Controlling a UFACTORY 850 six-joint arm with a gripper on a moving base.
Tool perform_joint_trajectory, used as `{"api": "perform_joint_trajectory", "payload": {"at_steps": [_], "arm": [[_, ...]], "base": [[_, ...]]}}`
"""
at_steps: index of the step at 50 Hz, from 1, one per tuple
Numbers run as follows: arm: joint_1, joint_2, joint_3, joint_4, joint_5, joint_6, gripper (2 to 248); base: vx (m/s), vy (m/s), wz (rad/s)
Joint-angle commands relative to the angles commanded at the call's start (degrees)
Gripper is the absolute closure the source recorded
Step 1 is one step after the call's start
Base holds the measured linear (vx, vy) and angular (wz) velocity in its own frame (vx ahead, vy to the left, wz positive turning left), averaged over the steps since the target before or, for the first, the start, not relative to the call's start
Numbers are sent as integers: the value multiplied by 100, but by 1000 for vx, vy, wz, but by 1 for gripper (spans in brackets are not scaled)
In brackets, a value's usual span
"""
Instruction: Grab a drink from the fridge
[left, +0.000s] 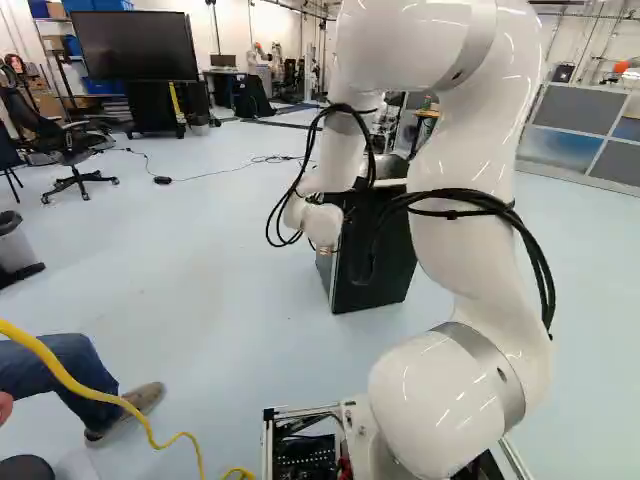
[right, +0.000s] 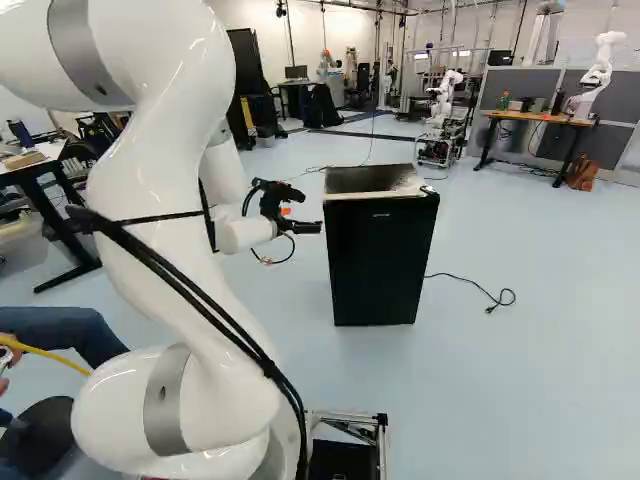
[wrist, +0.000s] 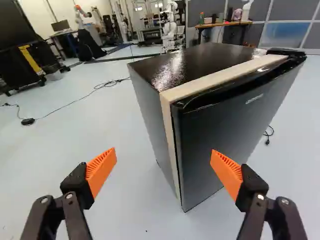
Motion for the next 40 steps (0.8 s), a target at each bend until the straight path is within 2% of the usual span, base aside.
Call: {"api": "perform_joint_trajectory", "payload": {"at_steps": [11,32,40], "arm": [[41,-277,-209,475,216,0,3],[114,-526,-540,1381,628,0,3],[134,-615,-673,1563,721,0,3]], "base": [[0,0,0],[0,0,0],[0,0,0]]}}
